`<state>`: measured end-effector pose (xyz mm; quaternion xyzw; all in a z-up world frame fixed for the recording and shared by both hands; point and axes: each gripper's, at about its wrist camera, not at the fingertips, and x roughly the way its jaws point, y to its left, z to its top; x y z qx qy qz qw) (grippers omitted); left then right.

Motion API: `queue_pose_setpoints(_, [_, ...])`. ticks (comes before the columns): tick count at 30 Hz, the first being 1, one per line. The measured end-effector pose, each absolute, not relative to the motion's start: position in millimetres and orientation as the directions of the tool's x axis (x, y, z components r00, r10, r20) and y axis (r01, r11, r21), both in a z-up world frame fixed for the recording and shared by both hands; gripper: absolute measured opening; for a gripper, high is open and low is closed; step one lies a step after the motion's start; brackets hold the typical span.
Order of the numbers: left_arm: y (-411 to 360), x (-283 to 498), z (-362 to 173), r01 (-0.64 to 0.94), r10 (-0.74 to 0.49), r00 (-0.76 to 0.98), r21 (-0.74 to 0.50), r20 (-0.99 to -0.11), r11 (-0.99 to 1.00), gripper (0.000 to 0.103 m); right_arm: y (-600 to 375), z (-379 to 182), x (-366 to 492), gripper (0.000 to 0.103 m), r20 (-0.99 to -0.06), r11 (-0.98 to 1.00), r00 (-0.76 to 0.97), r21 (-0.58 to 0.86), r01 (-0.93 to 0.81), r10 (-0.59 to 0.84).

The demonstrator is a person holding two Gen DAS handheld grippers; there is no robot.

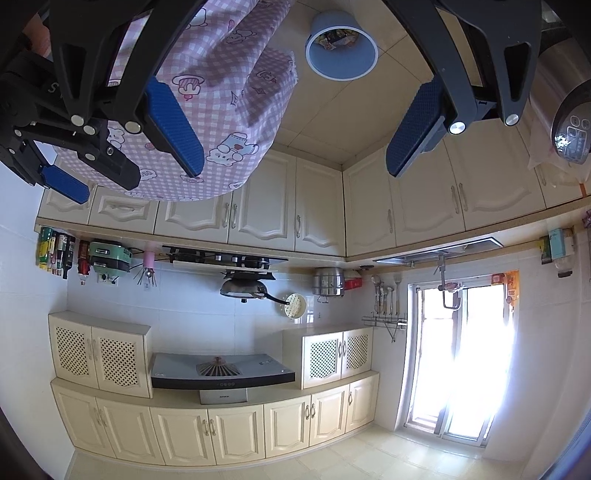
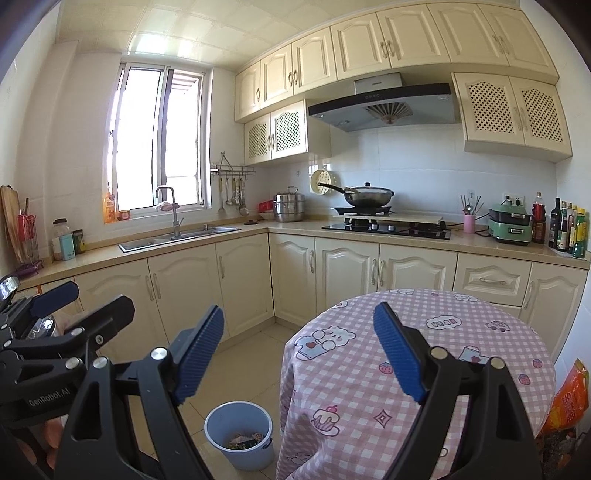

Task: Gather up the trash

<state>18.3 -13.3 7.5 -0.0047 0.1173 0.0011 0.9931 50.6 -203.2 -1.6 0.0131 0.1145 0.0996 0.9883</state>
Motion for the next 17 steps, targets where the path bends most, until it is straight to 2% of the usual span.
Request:
queue_pose_setpoints(9, [-14,41,-1,-0.031,0.028,0.962,-0.004,-0.273,1.000,0.096,-207,-12,82,0.082,-0.265,0.978,0.942,0.062,-0.198,0.207])
queue_pose_setpoints(17, [-26,77,-24,-0.041,0.046,0.933,0.020,-0.358,0.999,0.095,-242,-36,123,0.082,-0.333,0.986,0.929,0.092,-0.139,0.162])
